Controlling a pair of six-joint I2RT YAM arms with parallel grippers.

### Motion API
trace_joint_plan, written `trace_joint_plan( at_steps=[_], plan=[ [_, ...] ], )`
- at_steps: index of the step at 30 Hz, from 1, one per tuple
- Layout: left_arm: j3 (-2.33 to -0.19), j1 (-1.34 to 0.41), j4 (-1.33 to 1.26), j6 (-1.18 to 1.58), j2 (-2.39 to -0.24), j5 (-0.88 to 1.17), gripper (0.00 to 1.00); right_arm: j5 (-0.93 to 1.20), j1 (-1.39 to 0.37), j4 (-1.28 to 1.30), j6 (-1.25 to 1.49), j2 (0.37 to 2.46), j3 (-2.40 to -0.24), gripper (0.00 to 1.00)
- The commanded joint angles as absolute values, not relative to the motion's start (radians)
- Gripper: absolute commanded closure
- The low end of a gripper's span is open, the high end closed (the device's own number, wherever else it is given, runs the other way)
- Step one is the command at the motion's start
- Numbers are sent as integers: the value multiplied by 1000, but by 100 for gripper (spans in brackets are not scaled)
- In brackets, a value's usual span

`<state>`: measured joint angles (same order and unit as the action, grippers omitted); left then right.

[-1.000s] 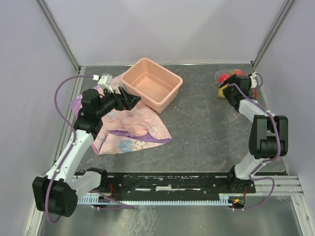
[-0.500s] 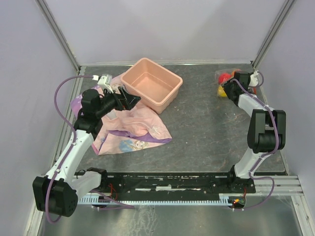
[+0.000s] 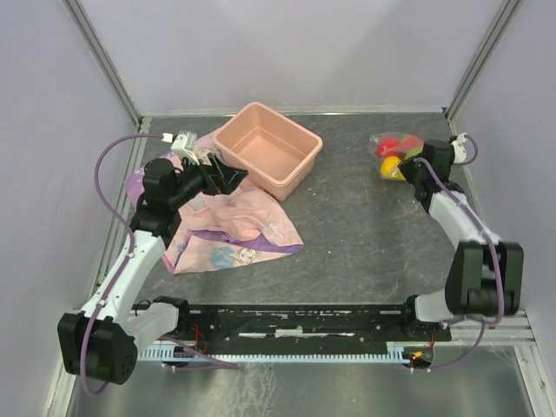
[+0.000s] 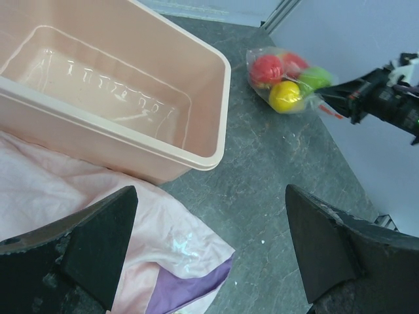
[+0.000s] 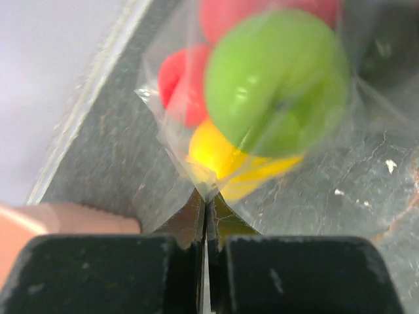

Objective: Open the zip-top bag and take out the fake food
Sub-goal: Move the zipper food storage bag to the center of the board.

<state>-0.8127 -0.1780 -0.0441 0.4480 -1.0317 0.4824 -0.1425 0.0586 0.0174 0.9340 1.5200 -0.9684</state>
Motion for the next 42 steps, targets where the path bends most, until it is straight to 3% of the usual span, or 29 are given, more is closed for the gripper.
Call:
trace_joint_plan(
  at_steps=[1,11,17,21,25,31,33,37,42],
  plan=[
    [-803,-171,-130,407,-993,520,0,-32,10,-26,847,1248,-871,98],
    [-788,-171,-167,407,-985,552,1,48,-212,65,681,870,-668,98],
    [-781,-171,-185,408,-991,569,1,244,-311,12,636,962,-643,98],
    [-776,-172,-199,409,-997,587,1,295,-528,-22,539,1091,-701,96],
    [-769,-172,-214,410,-997,597,2,317,-759,16,419,1278,-850,72],
    [-757,-173,-235,405,-996,606,2,400,-877,-62,360,1266,-864,17],
    [-752,-173,-249,409,-998,620,2,365,-877,-47,330,1192,-845,12],
    [-746,-177,-287,439,-1015,667,2,250,-877,-8,275,1032,-791,11],
    [-728,-219,-320,505,-1037,672,5,-75,-876,-27,289,837,-653,9]
  ],
)
